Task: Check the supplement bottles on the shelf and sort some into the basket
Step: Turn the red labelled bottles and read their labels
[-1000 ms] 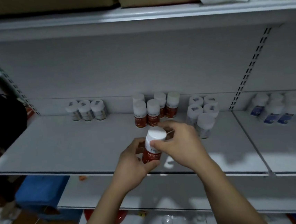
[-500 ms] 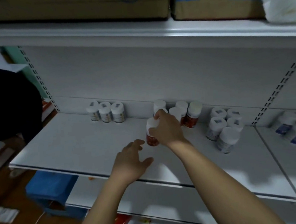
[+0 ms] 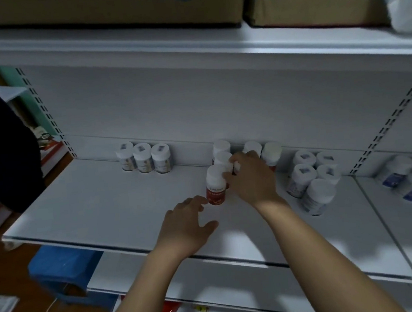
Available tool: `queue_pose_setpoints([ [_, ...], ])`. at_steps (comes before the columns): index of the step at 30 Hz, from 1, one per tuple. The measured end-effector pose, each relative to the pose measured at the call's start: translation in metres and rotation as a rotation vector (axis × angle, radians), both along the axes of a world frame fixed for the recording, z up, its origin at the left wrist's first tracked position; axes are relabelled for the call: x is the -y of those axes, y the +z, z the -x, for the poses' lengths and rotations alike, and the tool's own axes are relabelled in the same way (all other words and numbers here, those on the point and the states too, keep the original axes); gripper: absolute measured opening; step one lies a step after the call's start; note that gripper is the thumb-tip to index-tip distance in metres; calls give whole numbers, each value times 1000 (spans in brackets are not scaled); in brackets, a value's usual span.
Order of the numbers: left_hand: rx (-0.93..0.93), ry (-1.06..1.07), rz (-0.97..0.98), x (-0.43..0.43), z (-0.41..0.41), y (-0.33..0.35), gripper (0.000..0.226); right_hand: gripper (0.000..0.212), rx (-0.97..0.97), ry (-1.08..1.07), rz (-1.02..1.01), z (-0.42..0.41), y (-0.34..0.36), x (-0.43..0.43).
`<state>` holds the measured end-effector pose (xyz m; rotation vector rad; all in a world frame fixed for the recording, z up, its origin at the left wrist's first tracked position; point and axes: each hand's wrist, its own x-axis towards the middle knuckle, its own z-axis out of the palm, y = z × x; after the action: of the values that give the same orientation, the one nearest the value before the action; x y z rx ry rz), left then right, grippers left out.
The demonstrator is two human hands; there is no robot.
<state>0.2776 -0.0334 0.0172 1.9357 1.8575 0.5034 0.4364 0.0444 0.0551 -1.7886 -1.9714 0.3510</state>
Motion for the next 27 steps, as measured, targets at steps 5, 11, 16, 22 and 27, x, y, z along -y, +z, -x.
queue_pose_setpoints([
  [5,-55,-45,-12,-2,-8,3,51,46,241,17,28,-33,5,-25],
  [11,-168,-85,-17,-2,-19,9,52,44,347,23,32,-23,-8,-34],
  [16,-241,-84,-31,-1,-26,16,52,51,316,-29,9,-23,-12,-38],
  [22,-339,-98,-41,5,-35,23,54,48,43,-57,34,-44,-17,-16],
  [27,-276,-124,-88,19,-46,33,59,33,-329,-59,149,-79,-9,21],
])
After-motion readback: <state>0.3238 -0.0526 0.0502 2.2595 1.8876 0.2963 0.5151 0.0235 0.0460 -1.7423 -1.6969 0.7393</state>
